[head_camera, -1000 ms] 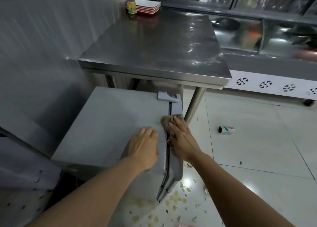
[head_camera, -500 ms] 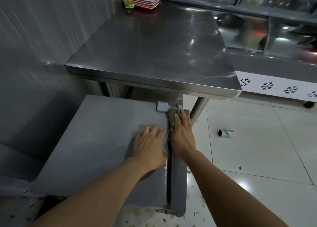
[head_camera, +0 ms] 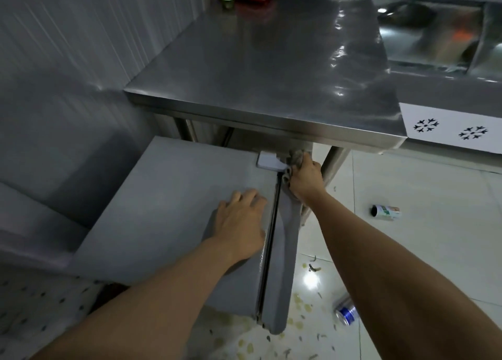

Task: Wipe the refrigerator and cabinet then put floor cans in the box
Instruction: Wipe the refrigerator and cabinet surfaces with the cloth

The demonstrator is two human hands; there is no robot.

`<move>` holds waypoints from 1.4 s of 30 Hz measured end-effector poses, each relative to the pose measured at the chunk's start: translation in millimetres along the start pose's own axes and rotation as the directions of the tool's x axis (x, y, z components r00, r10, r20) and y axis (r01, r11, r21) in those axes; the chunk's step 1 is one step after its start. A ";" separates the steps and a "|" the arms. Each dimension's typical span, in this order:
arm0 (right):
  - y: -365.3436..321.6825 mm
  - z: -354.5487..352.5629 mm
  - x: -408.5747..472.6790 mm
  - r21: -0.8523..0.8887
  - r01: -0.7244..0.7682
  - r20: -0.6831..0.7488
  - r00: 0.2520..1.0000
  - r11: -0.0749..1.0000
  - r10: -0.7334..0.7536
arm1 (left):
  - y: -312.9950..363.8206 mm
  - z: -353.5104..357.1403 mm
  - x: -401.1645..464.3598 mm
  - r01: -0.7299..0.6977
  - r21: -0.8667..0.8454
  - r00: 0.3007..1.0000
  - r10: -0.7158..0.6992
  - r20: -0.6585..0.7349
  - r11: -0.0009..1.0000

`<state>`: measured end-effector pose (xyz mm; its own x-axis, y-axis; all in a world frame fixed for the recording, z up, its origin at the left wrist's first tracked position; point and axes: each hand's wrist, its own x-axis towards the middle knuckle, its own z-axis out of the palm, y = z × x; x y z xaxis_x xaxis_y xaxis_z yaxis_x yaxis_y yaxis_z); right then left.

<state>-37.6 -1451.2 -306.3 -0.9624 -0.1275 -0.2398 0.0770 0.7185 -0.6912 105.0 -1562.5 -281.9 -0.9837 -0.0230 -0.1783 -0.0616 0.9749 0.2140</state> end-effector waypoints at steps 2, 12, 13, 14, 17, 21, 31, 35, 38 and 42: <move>4.9 -4.7 -3.7 0.066 -0.059 0.024 0.998 0.996 0.058 | 3.9 -0.3 -3.8 0.017 0.002 0.999 -0.017 0.041 1.000; 35.6 -28.0 -74.7 -0.042 -0.068 0.188 0.979 0.997 0.075 | 23.6 -18.8 -36.0 0.101 -0.010 0.987 -0.099 0.123 0.995; 38.3 -32.4 -86.1 -0.048 -0.069 0.181 0.980 0.996 0.077 | 27.2 -22.6 -41.0 0.104 -0.021 0.987 -0.100 0.125 0.994; 40.9 -37.4 -98.0 -0.038 -0.085 0.176 0.980 0.996 0.090 | 30.9 -26.3 -46.6 0.106 -0.031 0.987 -0.101 0.129 0.994; 46.1 -60.9 -132.9 -0.053 -0.071 0.150 0.986 0.996 0.078 | 43.3 -39.1 -66.1 0.106 -0.057 0.987 -0.098 0.125 0.993; 45.2 -100.4 -179.0 -0.063 -0.021 0.110 0.994 0.998 0.028 | 62.4 -58.7 -94.0 0.072 -0.080 0.993 -0.063 0.098 0.994; 45.4 -199.5 -241.8 -0.130 -0.008 0.071 0.997 0.992 0.018 | 119.8 -82.0 -144.9 0.102 -0.129 0.983 -0.080 0.166 0.986; 67.5 -235.6 -243.4 -0.157 0.005 0.109 0.994 0.988 0.012 | 158.0 -79.7 -146.6 0.150 -0.162 0.980 -0.124 0.157 0.975; 92.5 -264.2 -235.0 -0.165 0.059 0.155 0.987 0.984 -0.033 | 196.7 -76.4 -141.1 0.204 -0.169 0.973 -0.181 0.146 0.964; 124.4 -305.2 -219.2 -0.176 0.152 0.245 0.964 0.973 -0.107 | 256.9 -71.4 -135.6 0.327 -0.188 0.944 -0.311 0.110 0.926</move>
<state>103.4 -1125.2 -131.7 -0.8720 -0.3668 -0.3241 -0.1173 0.7994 -0.5892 210.5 -1324.8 -134.2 -0.8910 -0.3001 -0.3406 -0.4101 0.8540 0.3203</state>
